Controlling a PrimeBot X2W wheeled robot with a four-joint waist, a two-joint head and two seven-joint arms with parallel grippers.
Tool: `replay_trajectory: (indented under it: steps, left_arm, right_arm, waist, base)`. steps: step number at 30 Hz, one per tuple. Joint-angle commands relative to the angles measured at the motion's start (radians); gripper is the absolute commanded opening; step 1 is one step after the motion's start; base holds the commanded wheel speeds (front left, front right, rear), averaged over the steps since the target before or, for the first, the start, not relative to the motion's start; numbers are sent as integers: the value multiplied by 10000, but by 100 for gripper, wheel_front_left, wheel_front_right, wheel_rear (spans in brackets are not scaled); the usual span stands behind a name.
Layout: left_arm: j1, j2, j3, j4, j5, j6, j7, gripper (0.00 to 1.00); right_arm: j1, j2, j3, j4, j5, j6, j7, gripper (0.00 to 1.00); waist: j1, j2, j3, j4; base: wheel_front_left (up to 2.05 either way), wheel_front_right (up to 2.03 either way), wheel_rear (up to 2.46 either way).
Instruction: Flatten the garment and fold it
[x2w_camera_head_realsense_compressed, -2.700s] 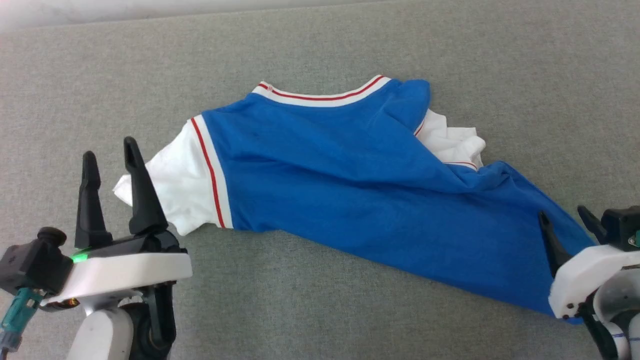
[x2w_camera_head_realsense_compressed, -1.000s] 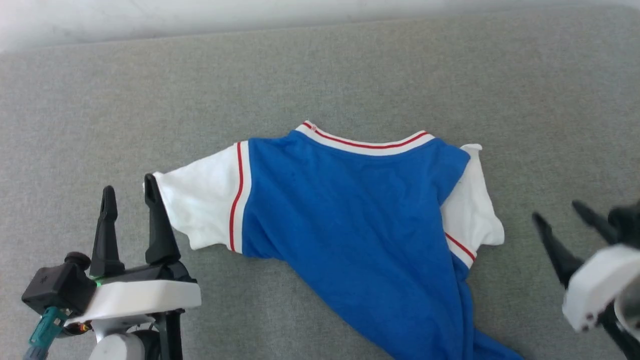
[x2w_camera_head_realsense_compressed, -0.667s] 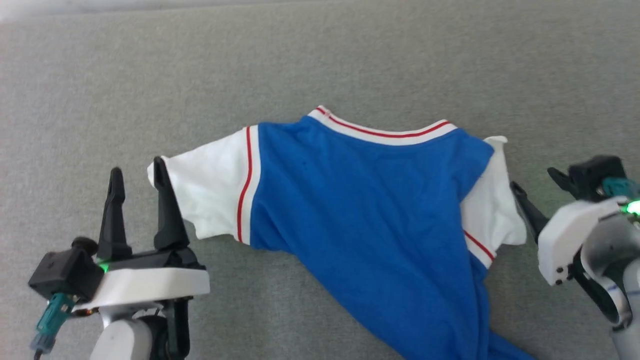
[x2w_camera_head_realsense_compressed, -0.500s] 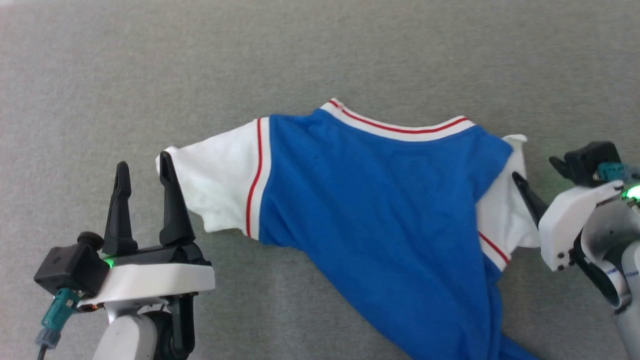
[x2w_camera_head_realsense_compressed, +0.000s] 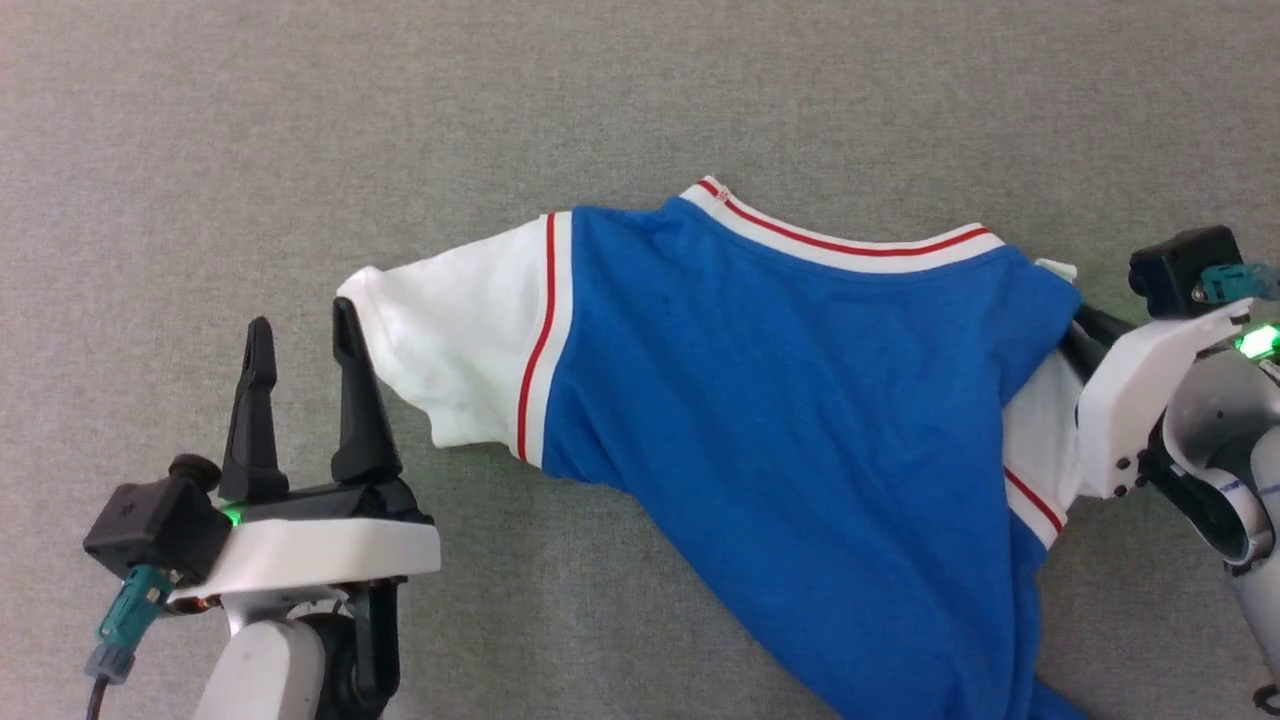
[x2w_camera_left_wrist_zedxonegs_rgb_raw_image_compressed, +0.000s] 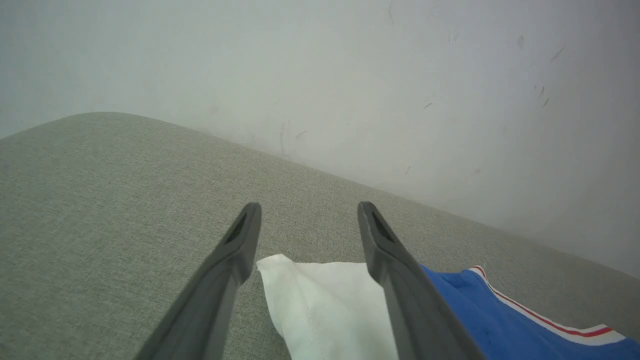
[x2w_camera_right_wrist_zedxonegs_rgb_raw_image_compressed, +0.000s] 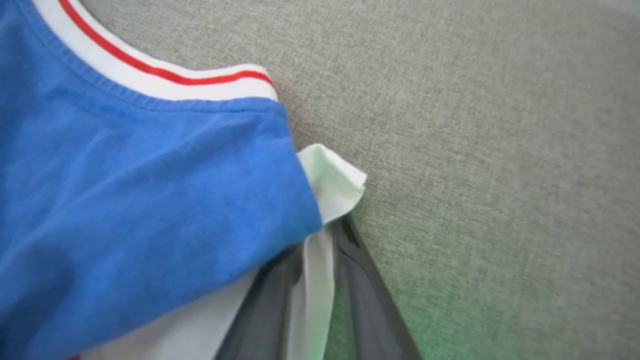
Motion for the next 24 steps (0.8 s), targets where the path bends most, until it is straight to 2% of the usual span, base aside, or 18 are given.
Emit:
replay_trajectory:
  steps: [1, 10, 16, 20, 24]
  left_arm:
    - [-143, -36, -17, 42, 96, -35, -28, 100]
    - [-42, 42, 99, 122, 100, -23, -36, 100]
    - [224, 150, 209, 157, 35, 32, 16, 100]
    - [278, 465, 253, 273, 133, 100, 374, 100]
    - [121, 1015, 134, 538, 292, 65, 1242, 100]
  right_arm:
    - [331, 126, 166, 561, 15, -6, 355, 0]
    - [526, 751, -1397, 340, -717, -6, -1096, 0]
    - [1334, 1054, -3232, -533, -1597, -6, -1867, 0]
    - [1955, 1240, -4411, -1121, -2310, -6, -1900, 0]
    - [2403, 1445, -4946, -1600, -2758, -6, -1807, 0]
  waist:
    - [1, 0, -15, -31]
    - [1, 0, -407, -358]
    - [1, 0, -833, -602]
    - [1, 0, -986, -719]
    - [1, 0, -1059, -803]
  base:
    - [0, 0, 0]
    - [0, 0, 0]
    - [0, 0, 0]
    - [0, 0, 0]
    - [0, 0, 0]
